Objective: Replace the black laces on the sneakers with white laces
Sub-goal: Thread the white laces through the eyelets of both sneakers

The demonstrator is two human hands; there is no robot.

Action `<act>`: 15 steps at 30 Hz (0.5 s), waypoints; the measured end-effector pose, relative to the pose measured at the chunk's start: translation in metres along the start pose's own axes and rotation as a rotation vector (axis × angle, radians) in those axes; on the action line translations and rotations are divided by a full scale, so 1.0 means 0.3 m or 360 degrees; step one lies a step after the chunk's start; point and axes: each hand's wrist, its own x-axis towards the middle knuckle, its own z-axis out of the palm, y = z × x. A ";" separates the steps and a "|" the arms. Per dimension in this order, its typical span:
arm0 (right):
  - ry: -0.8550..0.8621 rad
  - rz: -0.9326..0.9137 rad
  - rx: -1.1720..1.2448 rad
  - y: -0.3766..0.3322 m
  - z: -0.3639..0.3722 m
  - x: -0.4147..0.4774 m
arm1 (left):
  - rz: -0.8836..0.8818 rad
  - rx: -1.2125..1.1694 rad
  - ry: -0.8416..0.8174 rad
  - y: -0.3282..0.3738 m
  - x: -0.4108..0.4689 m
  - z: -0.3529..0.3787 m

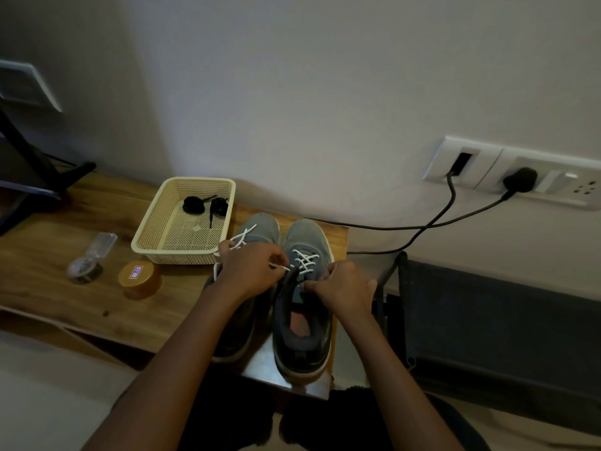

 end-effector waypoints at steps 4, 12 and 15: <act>-0.0054 0.0001 0.0002 -0.002 -0.003 -0.003 | 0.0039 -0.0071 -0.0063 0.017 0.004 0.005; -0.0191 -0.0031 0.0011 -0.004 -0.022 0.000 | -0.0076 -0.0240 0.0157 0.036 0.003 0.011; -0.0199 -0.0052 0.0398 0.002 -0.039 0.018 | -0.0178 -0.0104 0.0201 0.020 0.009 -0.004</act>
